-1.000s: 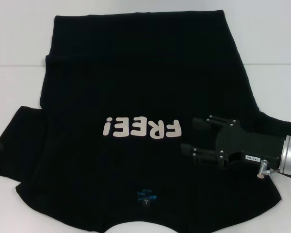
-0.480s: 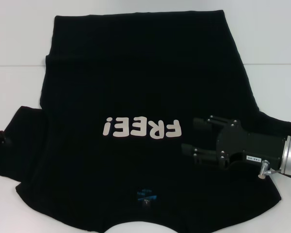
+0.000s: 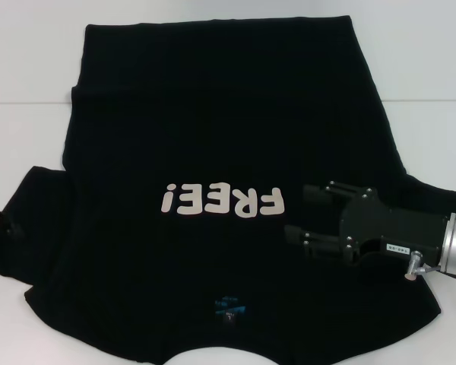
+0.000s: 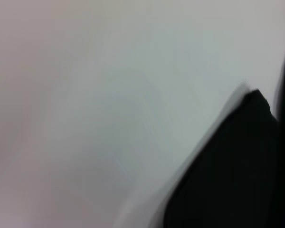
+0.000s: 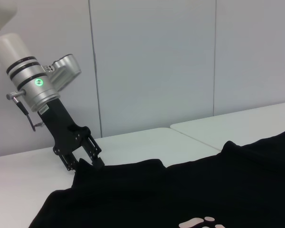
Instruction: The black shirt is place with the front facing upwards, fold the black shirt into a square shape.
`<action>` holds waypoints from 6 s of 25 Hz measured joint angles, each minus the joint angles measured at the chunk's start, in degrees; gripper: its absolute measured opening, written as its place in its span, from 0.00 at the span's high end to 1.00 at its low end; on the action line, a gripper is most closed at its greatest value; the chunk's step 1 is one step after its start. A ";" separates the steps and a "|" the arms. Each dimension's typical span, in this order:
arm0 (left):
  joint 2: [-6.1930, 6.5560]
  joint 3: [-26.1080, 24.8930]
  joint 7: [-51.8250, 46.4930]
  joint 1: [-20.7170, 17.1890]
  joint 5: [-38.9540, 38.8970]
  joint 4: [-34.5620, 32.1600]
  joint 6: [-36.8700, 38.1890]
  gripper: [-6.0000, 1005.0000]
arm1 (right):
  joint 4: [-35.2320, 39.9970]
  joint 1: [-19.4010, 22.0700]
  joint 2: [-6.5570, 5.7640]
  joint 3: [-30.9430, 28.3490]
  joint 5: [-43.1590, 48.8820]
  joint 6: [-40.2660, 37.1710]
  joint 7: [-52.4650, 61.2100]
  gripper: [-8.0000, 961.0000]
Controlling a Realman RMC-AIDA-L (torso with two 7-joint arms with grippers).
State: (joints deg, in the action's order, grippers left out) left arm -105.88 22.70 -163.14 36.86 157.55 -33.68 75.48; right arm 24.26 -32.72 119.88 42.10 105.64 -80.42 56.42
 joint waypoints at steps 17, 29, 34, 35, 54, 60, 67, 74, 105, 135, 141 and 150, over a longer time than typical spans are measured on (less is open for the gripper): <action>-0.53 1.52 0.80 0.66 0.14 -0.84 -0.35 0.86 | 0.00 -0.16 -0.07 0.00 -0.01 -0.80 0.00 0.16; -0.35 2.55 1.11 0.96 1.13 -0.86 -0.02 0.96 | 0.00 -0.18 -0.09 0.00 -0.50 -0.97 0.00 0.16; 0.33 1.20 3.23 0.47 -1.95 -1.26 1.14 0.96 | 0.00 -0.14 -0.09 0.00 -0.58 -0.88 0.00 0.16; 0.38 0.49 3.97 0.16 -3.08 -1.74 1.70 0.96 | -0.01 -0.12 -0.09 0.00 -0.61 -0.85 0.00 0.16; 1.35 -4.45 11.11 -4.69 -9.03 -9.79 10.08 0.95 | -0.25 0.04 -0.01 -1.71 -1.52 -0.32 0.00 0.16; 1.86 -7.23 12.11 -5.67 -9.18 -9.83 8.61 0.95 | -0.47 0.03 0.00 -1.95 -1.50 -0.33 0.00 0.16; 2.04 -7.88 12.59 -3.98 -9.97 -9.31 9.31 0.95 | -0.59 0.02 0.08 -2.02 -1.49 -0.56 0.10 0.16; 0.77 -6.75 12.86 0.12 -14.91 -8.99 12.89 0.95 | -0.72 0.17 0.09 -2.02 -1.49 -0.64 0.26 0.16; -7.57 6.09 61.82 -7.43 -41.81 0.69 14.58 0.51 | -0.61 1.01 -0.30 -2.72 -4.42 -0.54 6.33 0.16; -7.94 6.79 88.69 -12.64 -38.81 -1.28 23.17 0.05 | 26.40 -8.21 -9.88 -8.77 50.26 -12.61 95.89 0.16; -7.94 6.74 88.67 -12.31 -38.81 -1.13 23.08 0.05 | 21.03 -8.52 -10.45 -9.54 50.14 -10.75 95.96 0.16; -8.11 6.62 88.31 -12.15 -38.81 -1.30 22.98 0.05 | 15.09 -8.24 -10.92 -11.34 44.84 -6.02 96.74 0.16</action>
State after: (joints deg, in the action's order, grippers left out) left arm -113.99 29.33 -74.83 24.71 118.74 -34.98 98.46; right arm 39.35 -40.96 108.96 30.76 150.48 -86.44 153.16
